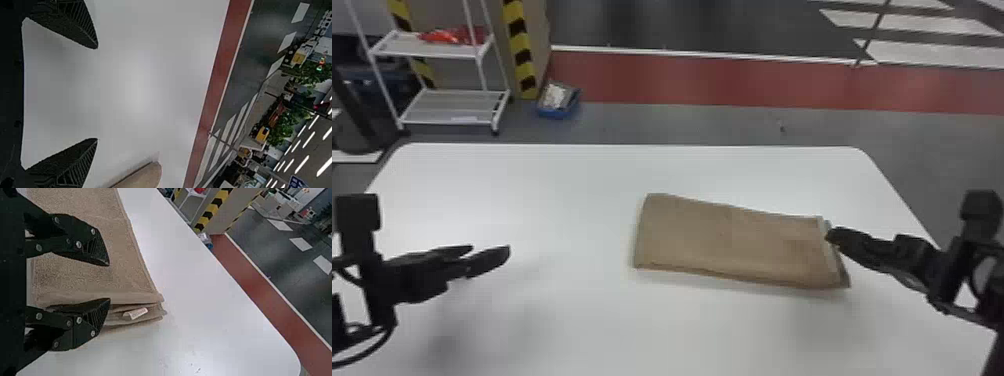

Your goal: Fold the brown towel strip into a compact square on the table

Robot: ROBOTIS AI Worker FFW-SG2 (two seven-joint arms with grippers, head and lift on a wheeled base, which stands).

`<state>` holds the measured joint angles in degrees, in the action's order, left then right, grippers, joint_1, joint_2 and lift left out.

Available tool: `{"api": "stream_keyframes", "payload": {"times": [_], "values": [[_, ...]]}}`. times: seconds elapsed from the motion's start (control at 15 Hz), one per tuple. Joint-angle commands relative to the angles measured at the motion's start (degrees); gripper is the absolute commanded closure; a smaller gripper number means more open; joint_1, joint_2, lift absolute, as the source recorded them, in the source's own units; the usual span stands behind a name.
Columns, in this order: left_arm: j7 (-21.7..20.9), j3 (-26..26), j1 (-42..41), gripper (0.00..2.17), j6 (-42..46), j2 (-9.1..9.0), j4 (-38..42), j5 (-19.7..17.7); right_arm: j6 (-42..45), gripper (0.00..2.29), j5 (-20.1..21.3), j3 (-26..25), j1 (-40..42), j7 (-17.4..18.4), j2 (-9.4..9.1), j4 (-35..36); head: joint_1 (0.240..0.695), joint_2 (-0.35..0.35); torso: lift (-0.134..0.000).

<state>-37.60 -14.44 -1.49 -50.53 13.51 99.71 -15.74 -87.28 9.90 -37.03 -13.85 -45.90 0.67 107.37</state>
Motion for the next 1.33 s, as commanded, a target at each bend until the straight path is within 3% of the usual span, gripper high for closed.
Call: {"api": "stream_keyframes", "payload": {"times": [0.0,0.33,0.8,1.13,1.27], "values": [[-0.01,0.29,-0.1,0.04,0.64,-0.06,-0.3,0.0,-1.81,0.08,1.97,-0.06,0.23,-0.07,2.05,0.2,0.695,-0.111,-0.124],[-0.01,0.47,-0.27,0.04,0.64,-0.15,-0.3,0.09,-0.4,0.13,5.92,2.14,-0.13,-0.25,5.22,-3.84,0.695,-0.165,-0.124],[-0.01,0.38,-0.71,0.04,0.47,0.03,0.4,0.35,4.35,0.23,8.56,6.8,-2.76,0.72,3.55,-9.2,0.695,-0.152,-0.124],[-0.1,0.38,-1.15,0.04,0.47,0.2,0.58,0.27,4.52,0.82,9.97,7.67,-2.41,-0.51,3.55,-9.99,0.695,-0.13,-0.124],[-0.19,0.29,-1.41,0.04,0.47,0.29,0.67,0.18,4.52,0.83,9.7,7.59,-2.15,-0.69,3.46,-9.99,0.695,-0.129,-0.124]]}}
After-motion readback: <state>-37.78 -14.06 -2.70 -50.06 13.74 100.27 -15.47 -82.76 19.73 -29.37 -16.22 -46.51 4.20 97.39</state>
